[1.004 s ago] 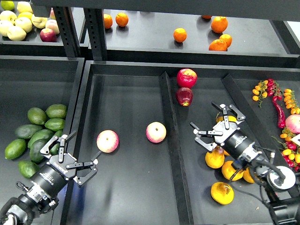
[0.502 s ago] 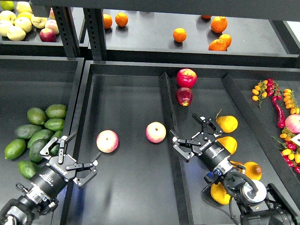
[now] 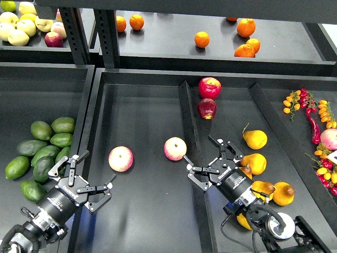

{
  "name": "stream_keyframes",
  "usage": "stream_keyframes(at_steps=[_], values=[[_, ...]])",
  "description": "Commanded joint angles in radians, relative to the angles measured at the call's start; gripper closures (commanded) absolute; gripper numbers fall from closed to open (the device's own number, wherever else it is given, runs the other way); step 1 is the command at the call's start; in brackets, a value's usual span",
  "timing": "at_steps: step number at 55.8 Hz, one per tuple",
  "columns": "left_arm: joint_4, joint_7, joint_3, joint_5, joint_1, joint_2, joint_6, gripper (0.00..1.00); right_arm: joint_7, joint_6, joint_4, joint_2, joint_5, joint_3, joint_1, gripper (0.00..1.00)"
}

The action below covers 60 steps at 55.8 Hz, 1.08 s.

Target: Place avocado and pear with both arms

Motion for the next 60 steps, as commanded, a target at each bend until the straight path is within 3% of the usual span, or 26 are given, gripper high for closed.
stream_keyframes(at_steps=[1,20,34,60], values=[[0.000,0.000,0.001,0.001,-0.033,0.000,0.000,0.00,0.021,0.000,0.058,0.000,0.030,0.039,-0.003,0.01],[-0.049,0.000,-0.022,0.000,-0.205,0.000,0.000,0.01,0.098,-0.084,0.182,0.000,0.062,0.063,-0.002,0.00],[-0.055,-0.048,-0.019,0.000,-0.160,0.000,0.000,0.00,0.098,-0.107,0.182,0.000,0.068,0.068,-0.012,0.00],[-0.057,-0.048,-0.010,-0.002,-0.142,0.000,0.000,0.00,0.098,-0.093,0.199,0.000,0.073,0.045,-0.032,0.00]])
